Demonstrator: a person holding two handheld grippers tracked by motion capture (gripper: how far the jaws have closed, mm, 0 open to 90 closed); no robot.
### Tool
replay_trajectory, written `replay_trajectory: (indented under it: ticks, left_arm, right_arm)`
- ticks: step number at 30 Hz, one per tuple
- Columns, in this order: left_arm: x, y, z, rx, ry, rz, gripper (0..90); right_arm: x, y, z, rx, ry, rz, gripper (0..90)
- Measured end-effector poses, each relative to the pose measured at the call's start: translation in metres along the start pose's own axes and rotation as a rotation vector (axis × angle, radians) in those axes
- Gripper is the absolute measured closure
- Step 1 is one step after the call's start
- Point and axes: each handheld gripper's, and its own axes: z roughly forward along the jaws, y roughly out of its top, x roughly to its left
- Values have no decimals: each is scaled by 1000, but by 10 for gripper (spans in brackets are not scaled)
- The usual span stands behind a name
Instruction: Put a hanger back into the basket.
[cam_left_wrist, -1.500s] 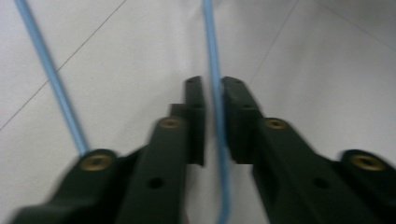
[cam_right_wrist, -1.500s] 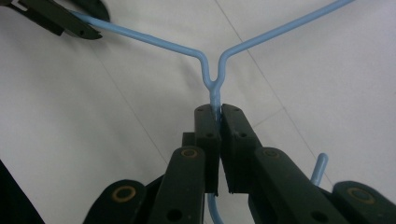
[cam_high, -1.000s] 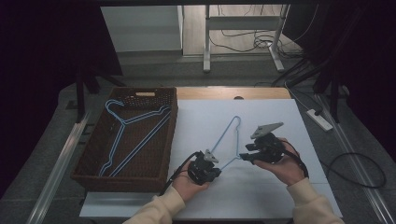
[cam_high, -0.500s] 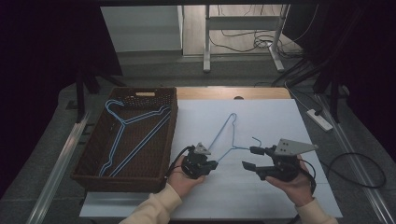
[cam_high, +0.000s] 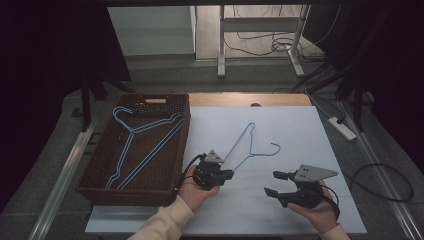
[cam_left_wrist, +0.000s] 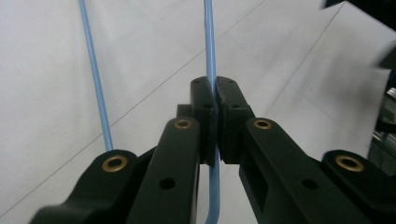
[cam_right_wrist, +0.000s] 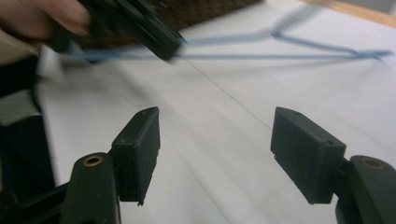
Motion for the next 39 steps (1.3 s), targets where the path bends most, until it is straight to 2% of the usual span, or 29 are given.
replay_trajectory:
  ticks: [2,5,13,14,23,31,39]
  left_arm:
    - [-3,3,-4,-10,-4,7,869]
    - [-4,7,-12,-35,-26,-2,870]
    - [-9,16,-30,-69,-83,-14,871]
    - [-9,18,-37,-80,-96,-16,872]
    - [-8,29,-66,-127,-108,-8,872]
    - [3,34,-94,-175,-95,-14,872]
    - [24,31,-125,-233,-81,-25,872]
  right_arm:
    - [-3,-5,2,23,-30,7,341]
    - [-7,-9,4,40,-47,15,339]
    - [-15,-13,5,47,-84,50,332]
    - [-17,-14,6,47,-88,58,332]
    - [-19,-15,7,61,-100,61,332]
    - [-20,-15,7,61,-111,61,332]
    - [-23,-15,7,64,-117,64,332]
